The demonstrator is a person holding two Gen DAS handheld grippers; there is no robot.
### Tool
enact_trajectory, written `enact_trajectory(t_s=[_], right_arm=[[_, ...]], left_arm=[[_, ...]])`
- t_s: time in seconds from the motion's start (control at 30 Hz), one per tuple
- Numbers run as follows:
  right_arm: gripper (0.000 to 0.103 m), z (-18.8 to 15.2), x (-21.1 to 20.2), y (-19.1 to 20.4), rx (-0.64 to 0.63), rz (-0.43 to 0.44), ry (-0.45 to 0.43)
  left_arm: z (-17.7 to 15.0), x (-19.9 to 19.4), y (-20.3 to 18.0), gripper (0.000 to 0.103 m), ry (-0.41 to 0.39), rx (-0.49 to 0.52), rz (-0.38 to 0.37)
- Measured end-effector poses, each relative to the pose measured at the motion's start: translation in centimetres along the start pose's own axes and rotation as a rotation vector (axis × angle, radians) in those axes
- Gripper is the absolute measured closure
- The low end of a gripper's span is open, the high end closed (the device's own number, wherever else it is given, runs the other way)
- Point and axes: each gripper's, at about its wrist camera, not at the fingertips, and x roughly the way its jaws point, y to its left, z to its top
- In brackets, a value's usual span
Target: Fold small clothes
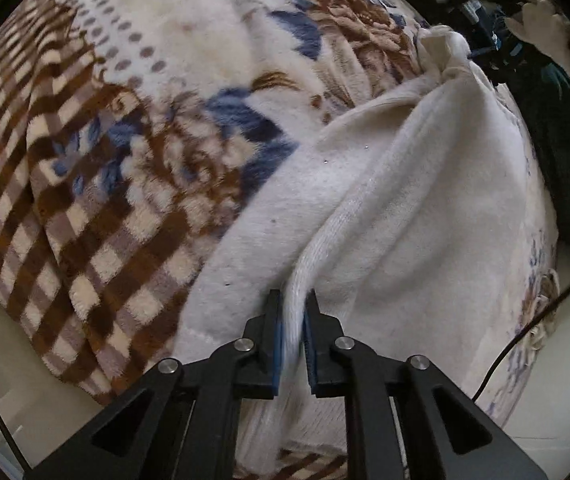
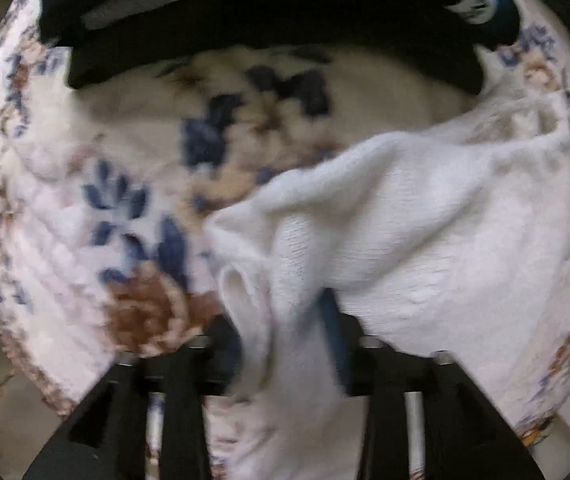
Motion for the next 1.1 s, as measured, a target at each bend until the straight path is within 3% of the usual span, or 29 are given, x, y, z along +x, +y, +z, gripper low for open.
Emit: enact_trajectory(t_s=[0.03,0.13,0.2,0.23,0.33,0.37,0.43,0.53,0.63,0.8,0.87,1.03,1.1], right_arm=[[0.039,-0.2,-0.3,0.3,-0.002,0.059,0.012],[0.037,-1.7,-2.5,0.8,-0.056,0.238,0.022],[0.033,-3.8,-4.5,0.1,-0.108,0.301,-0.013],[0.028,-4.8,-5.1,-0.4,-0.13,0.308,-0.028],[0.027,-10.4,-7.0,-3.2,-0.219,0.236,-0.096],[0.027,-12.0,-7.0,-4.2,-0.228,0.225,-0.099],[0.027,-15.5,-6.3,-7.3,-0.214,0.203,-0.086],[0.027,-21.4,-3.6,-13.2,-0.111,0.189,-0.049],[0.027,-25.4,-0.3,-17.7,0.0,0.243,-0.013],[0.027,-32.5,5.0,-22.8,0.12,0.274,0.026],[0.027,-34.7,6.4,-23.4,0.155,0.326,0.072],[0.029,-39.2,8.1,-23.2,0.162,0.345,0.076],[0.049,-40.1,8.4,-22.9,0.15,0.334,0.056]], left_arm=[[0.1,-0.2,0.5,0.089,0.007,-0.003,-0.011],[0.4,-1.5,2.7,0.088,0.029,-0.044,-0.044],[0.6,-3.1,4.6,0.081,0.015,-0.085,-0.039],[0.8,-3.9,5.5,0.077,0.006,-0.102,-0.052],[1.7,-5.4,6.0,0.07,-0.014,-0.125,-0.099],[1.9,-5.7,5.7,0.062,-0.017,-0.108,-0.119],[2.5,-5.4,3.9,0.055,-0.007,-0.04,-0.136],[3.3,-3.4,0.3,0.055,0.02,0.087,-0.106],[3.6,-0.4,-2.5,0.055,0.056,0.197,-0.024],[3.6,1.9,-4.6,0.059,0.066,0.27,0.06],[3.5,1.7,-5.0,0.097,0.046,0.3,0.074],[3.8,0.6,-6.3,0.099,0.01,0.353,0.075],[3.9,-0.6,-6.1,0.099,-0.002,0.355,0.069]])
